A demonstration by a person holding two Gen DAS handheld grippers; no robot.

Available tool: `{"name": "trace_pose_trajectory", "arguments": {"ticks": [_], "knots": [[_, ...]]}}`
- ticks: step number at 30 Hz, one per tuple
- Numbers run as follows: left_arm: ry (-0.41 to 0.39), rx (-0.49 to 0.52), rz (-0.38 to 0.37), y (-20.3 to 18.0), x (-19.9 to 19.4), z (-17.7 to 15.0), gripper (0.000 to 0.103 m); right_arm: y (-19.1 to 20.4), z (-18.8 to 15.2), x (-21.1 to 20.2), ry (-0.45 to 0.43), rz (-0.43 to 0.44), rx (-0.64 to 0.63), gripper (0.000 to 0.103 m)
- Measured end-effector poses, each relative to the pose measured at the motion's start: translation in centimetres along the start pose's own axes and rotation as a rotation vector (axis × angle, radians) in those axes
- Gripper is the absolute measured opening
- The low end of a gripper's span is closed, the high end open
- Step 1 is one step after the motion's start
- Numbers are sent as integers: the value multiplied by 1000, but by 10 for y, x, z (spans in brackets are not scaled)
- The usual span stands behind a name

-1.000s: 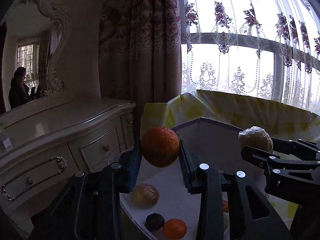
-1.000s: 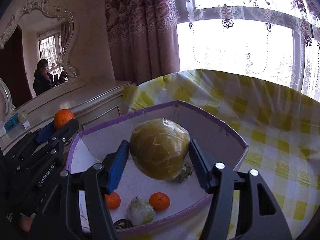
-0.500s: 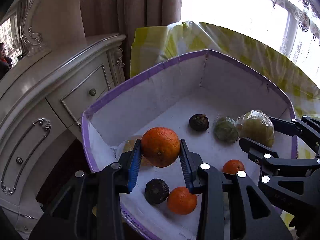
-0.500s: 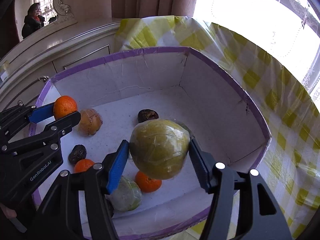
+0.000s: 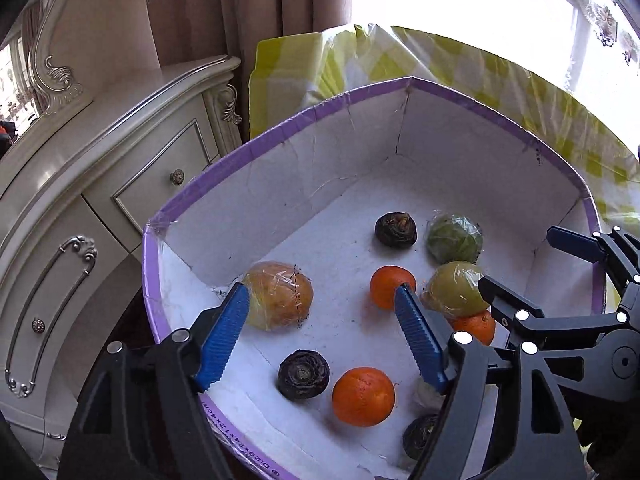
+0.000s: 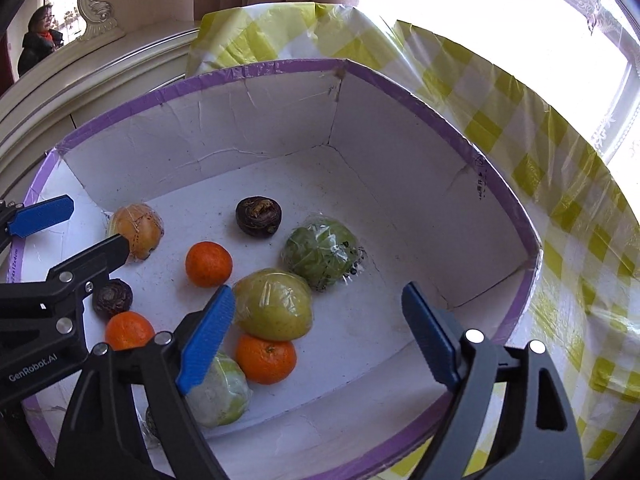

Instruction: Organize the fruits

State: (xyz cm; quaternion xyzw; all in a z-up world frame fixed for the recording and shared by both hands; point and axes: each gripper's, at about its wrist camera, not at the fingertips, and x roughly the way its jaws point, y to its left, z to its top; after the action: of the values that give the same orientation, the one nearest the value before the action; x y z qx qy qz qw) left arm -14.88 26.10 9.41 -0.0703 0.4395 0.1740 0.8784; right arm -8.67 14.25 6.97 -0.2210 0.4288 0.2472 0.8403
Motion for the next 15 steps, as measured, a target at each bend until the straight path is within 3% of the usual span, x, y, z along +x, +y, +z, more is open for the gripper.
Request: {"name": "trace_pose_trajectory", "arguments": {"ticks": [5, 9, 15], "knots": [[2, 28, -7, -5, -5, -1, 88, 8, -5, -3, 9, -7, -53, 90], [54, 37, 59, -8, -3, 0, 88, 15, -7, -8, 23, 19, -77, 98], [84, 23, 49, -6, -2, 2, 88, 13, -6, -9, 29, 28, -72, 98]]}}
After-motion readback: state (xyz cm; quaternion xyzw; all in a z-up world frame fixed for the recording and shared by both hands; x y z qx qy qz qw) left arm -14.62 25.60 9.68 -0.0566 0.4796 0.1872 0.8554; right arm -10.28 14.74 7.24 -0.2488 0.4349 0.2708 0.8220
